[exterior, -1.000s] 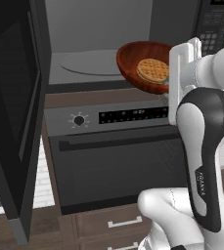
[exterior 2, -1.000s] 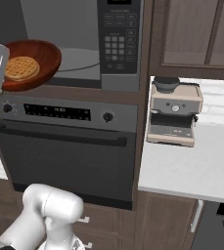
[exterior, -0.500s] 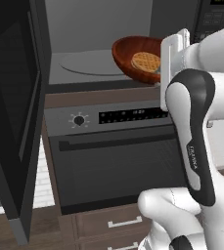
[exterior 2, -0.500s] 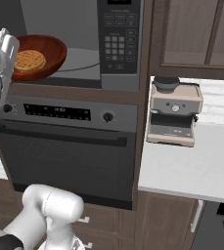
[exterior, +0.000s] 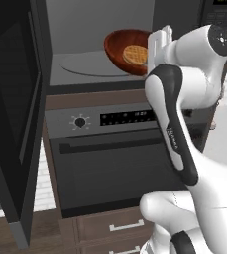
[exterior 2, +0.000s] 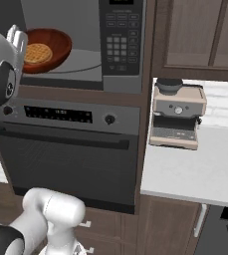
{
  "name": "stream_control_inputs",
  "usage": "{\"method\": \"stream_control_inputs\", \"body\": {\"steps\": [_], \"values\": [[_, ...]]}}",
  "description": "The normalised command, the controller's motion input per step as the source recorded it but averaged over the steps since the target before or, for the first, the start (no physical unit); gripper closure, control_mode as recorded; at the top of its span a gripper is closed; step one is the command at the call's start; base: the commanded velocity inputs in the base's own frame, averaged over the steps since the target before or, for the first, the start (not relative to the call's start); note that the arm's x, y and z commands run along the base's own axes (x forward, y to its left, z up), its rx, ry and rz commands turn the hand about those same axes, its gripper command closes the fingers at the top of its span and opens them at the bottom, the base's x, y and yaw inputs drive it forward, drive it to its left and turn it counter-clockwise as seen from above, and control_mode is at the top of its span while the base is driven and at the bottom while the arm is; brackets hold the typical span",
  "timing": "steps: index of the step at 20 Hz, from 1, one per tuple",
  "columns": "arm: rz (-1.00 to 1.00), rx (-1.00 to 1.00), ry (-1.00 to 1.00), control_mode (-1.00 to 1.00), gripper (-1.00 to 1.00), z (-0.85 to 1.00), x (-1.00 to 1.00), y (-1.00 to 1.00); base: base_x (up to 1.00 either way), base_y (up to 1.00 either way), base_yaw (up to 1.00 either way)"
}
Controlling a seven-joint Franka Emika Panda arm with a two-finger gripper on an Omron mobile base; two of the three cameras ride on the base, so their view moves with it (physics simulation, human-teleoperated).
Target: Open the microwave, place the bowl with waffle inside the microwave, then close the microwave door and turn it on.
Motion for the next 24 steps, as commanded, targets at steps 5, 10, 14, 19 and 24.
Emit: {"method": "stream_control_inputs", "body": {"steps": [5, 10, 14, 19, 24], "values": [[-0.03, -0.06, -0.03, -1.0, 1.0, 0.0, 0.64, 0.21, 0.0, 0.0, 0.0], [-0.03, -0.04, 0.01, -1.0, 1.0, -0.02, 0.62, 0.15, 0.0, 0.0, 0.0], [-0.04, -0.03, 0.06, -1.0, 1.0, -0.04, 0.57, 0.06, 0.0, 0.0, 0.0], [-0.04, -0.05, 0.14, -1.0, 1.0, -0.22, 0.46, 0.0, 0.0, 0.0, 0.0], [-0.02, -0.04, 0.06, -1.0, 1.0, -0.39, 0.26, 0.0, 0.0, 0.0, 0.0]]}}
